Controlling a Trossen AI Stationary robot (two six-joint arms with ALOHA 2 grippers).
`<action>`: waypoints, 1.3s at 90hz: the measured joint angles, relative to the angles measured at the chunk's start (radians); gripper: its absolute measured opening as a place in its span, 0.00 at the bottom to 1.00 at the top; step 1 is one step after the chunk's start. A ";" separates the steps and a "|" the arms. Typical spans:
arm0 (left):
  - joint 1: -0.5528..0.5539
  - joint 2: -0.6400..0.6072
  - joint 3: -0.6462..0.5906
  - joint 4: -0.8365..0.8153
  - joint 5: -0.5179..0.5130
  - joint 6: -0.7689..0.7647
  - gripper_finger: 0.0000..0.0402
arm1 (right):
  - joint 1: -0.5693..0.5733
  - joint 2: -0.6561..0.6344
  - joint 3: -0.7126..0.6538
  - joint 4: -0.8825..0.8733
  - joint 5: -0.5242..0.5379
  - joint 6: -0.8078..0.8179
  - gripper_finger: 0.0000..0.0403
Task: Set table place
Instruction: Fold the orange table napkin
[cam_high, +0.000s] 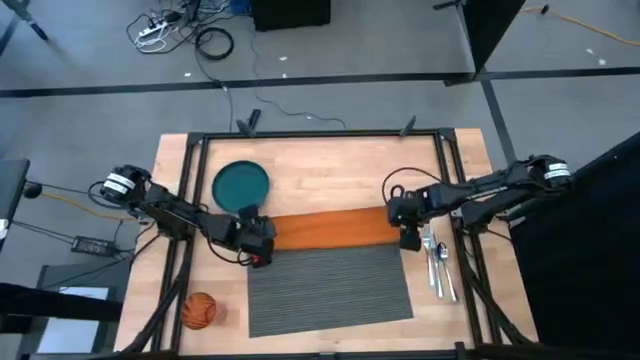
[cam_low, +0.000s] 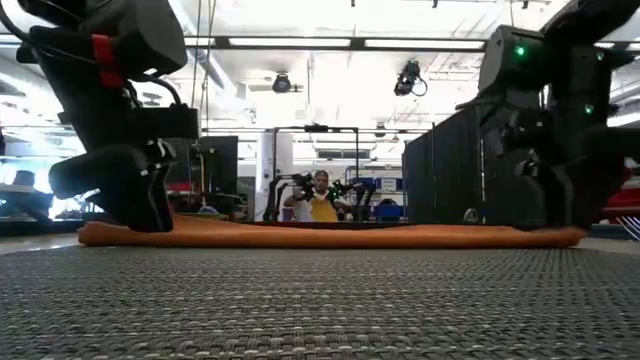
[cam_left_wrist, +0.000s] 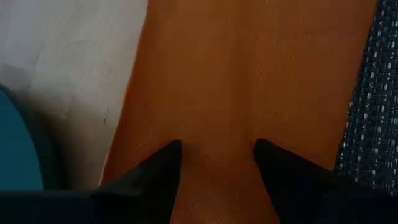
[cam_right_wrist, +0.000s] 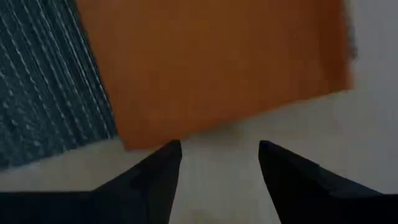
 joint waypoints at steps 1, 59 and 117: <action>0.000 0.000 0.000 -0.001 0.000 0.000 0.49 | 0.000 -0.005 0.006 -0.005 0.000 0.007 0.48; 0.000 -0.030 0.114 -0.023 -0.037 0.068 0.49 | 0.007 -0.123 -0.240 0.407 0.015 0.644 0.48; 0.000 -0.032 0.110 0.094 -0.045 0.068 0.49 | 0.007 -0.114 -0.323 0.497 0.108 0.623 0.03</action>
